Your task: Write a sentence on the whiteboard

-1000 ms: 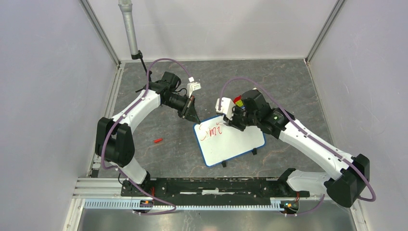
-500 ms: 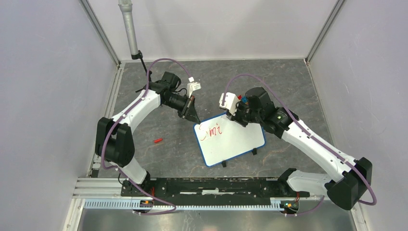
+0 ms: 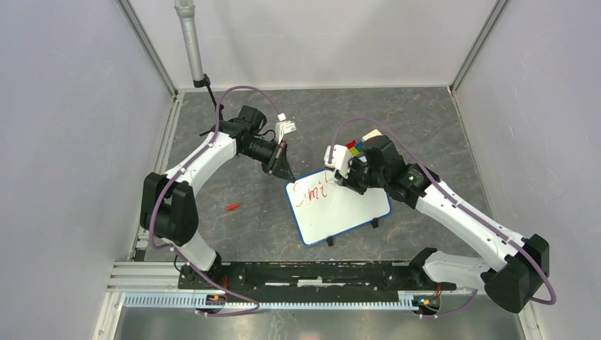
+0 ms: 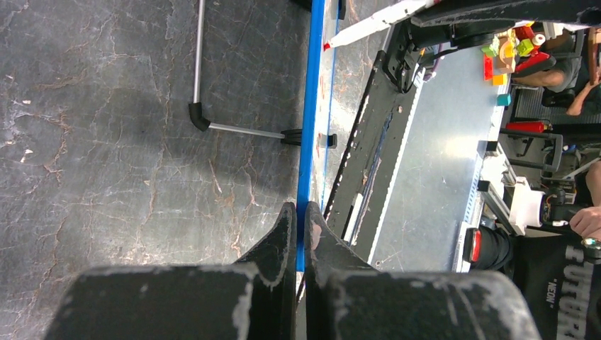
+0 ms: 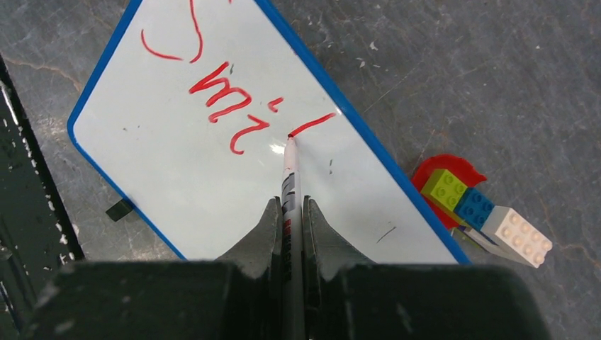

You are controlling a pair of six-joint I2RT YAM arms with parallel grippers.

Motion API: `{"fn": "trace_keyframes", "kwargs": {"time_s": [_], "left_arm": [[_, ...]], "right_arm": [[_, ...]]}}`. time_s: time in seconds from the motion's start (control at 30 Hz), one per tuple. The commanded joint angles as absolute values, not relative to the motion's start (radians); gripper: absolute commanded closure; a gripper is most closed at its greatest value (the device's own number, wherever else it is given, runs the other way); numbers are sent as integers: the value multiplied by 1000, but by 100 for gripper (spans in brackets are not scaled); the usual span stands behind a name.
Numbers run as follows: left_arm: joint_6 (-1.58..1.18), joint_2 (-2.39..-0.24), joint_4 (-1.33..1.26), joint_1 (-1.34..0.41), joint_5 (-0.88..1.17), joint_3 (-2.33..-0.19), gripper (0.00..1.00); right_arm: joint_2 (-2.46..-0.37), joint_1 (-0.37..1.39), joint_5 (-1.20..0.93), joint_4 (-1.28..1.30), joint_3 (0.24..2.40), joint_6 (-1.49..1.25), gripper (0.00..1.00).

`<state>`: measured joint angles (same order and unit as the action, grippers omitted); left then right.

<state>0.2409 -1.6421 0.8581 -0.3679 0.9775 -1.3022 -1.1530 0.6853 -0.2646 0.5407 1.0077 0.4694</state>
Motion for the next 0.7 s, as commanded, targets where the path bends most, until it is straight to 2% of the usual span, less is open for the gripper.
{"fn": "trace_keyframes", "kwargs": {"time_s": [0.0,0.27,0.67], "left_arm": [[265,-1637,853,-370,973,-1304,98],[266,-1638,854,-370,969,-1301,98],[263,-1636,853,-369,973,-1307,98]], "right_arm": [[-1129,684,-272,563,957,479,100],[-1110,684,-270,600,927,503,100],[-1116,684,-205,583,1001,509,100]]}}
